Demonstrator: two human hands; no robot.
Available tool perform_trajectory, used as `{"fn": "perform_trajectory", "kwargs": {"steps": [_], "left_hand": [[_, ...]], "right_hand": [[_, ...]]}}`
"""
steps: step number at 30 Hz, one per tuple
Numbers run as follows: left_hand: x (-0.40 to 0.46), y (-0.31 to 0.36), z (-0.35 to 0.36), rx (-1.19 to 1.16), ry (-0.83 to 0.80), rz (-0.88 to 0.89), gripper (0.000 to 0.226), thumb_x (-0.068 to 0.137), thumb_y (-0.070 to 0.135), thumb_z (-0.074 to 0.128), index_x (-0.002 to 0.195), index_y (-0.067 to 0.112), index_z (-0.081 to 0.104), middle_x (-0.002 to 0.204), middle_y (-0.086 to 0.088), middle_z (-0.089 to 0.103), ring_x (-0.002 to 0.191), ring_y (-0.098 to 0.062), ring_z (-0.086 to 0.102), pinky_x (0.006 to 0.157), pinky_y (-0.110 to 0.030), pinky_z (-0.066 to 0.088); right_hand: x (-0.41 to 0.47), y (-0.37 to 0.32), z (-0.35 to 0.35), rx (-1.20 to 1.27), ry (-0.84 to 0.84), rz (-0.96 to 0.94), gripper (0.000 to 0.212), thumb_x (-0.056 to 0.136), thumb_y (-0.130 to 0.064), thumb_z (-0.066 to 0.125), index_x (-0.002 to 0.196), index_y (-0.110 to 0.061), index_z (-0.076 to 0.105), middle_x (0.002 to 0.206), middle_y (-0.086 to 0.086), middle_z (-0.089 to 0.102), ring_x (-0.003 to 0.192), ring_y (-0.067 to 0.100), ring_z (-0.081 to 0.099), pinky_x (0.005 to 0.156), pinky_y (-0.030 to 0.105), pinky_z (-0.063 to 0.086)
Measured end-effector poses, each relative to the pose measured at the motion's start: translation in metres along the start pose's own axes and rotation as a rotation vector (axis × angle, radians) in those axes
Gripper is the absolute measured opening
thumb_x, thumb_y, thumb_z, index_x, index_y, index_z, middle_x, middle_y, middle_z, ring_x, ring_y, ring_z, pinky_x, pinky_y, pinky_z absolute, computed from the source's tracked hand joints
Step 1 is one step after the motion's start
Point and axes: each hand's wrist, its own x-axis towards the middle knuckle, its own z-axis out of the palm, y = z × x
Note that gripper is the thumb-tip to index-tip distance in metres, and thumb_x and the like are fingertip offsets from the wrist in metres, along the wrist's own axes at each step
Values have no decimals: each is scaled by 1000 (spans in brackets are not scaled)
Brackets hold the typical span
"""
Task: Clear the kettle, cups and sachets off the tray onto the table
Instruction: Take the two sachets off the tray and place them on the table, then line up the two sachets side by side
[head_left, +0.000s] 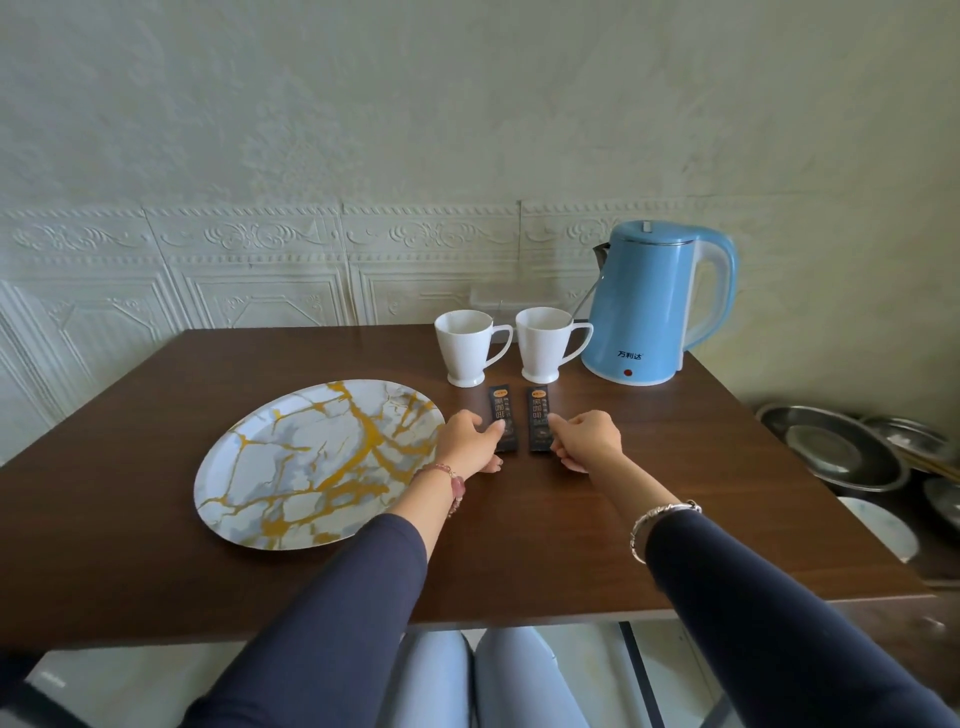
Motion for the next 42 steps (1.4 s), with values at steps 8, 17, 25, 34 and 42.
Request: {"fn": "perform_trajectory", "kwargs": {"steps": [8,17,25,34,42], "left_hand": [[-27,-6,-46,2,156,111,22,91,13,46,101,5,63,88,-10,69,82,-25,72,73,-31,57],[-60,-60,-121,252,381,47,28,90,12,47,110,14,66,123,-7,64,115,-28,58,99,-37,47],[-80,-107,-174,418,571,-89,36,86,11,53,121,6,61,133,-17,52,125,-36,49,107,-41,40],[-53,-138,-202,513,465,-87,42,93,20,46,131,1,46,141,-14,41,136,-29,32,116,-43,24],[-14,-139,-226,554,442,-138,46,96,23,43,136,2,41,145,-14,37,138,-29,29,117,-43,22]], "right_hand": [[-37,-35,31,52,-203,-69,28,94,-21,55,71,-7,61,63,8,67,44,10,61,38,19,49],[-79,-25,91,30,-427,35,22,91,-7,56,70,-1,53,53,13,63,49,22,62,51,32,57],[-92,-32,136,-38,-380,13,28,93,-6,43,117,4,55,78,19,72,40,19,67,35,27,52],[-75,-48,173,-5,-339,-31,24,89,-14,49,104,-3,65,78,15,75,55,20,73,49,32,60],[-49,-68,207,14,-343,-34,19,90,-12,53,108,-9,57,83,15,73,61,23,74,57,37,63]]}}
